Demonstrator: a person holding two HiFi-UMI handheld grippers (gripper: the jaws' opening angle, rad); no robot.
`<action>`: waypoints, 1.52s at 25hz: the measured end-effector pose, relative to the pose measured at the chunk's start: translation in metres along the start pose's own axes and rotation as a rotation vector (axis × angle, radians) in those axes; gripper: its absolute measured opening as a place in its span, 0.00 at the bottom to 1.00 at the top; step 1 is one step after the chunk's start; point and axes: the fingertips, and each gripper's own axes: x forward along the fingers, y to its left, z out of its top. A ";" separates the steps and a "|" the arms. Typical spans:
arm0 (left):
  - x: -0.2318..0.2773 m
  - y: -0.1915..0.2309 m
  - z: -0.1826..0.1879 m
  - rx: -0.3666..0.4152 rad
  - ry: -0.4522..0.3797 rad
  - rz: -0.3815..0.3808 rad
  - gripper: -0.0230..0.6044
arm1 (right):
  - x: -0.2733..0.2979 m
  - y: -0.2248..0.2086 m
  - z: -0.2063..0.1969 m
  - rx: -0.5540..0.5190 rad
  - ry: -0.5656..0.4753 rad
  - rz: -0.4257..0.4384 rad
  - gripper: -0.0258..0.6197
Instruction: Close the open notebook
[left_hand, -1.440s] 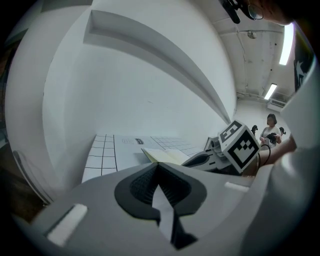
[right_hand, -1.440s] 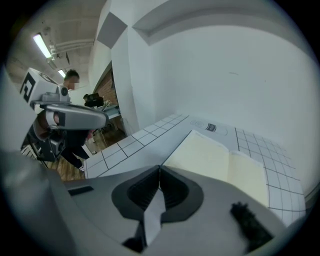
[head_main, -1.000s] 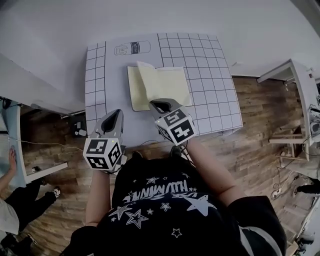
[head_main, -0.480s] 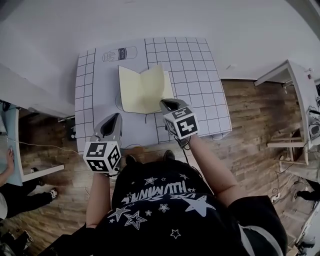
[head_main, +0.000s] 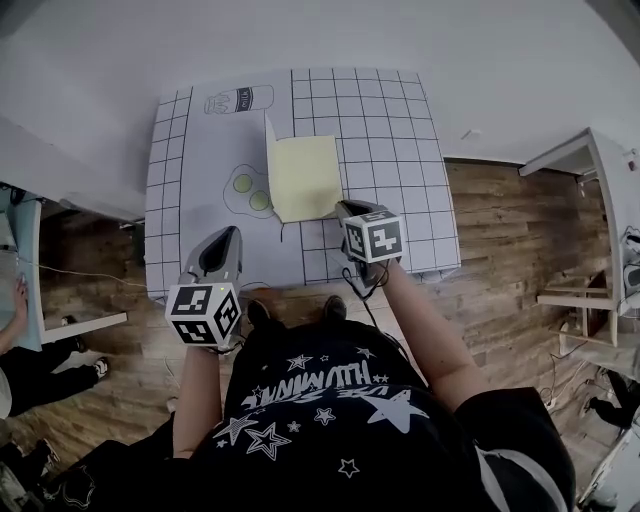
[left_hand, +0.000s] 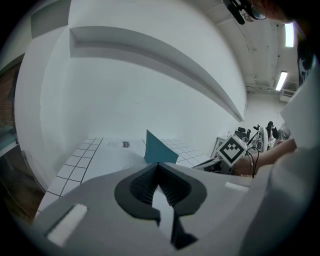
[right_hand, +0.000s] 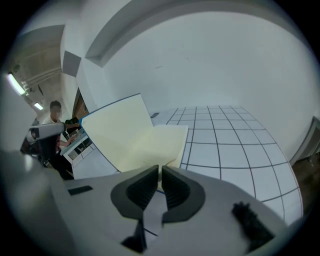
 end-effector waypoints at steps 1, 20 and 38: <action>0.000 -0.002 -0.002 -0.006 0.001 0.003 0.05 | 0.000 -0.003 -0.004 0.003 0.009 -0.002 0.07; -0.006 -0.008 -0.001 -0.001 -0.018 -0.010 0.05 | -0.051 0.102 0.092 -0.275 -0.306 0.230 0.07; -0.001 0.009 -0.009 0.014 0.026 -0.049 0.05 | 0.011 0.006 -0.020 -0.137 0.059 -0.097 0.07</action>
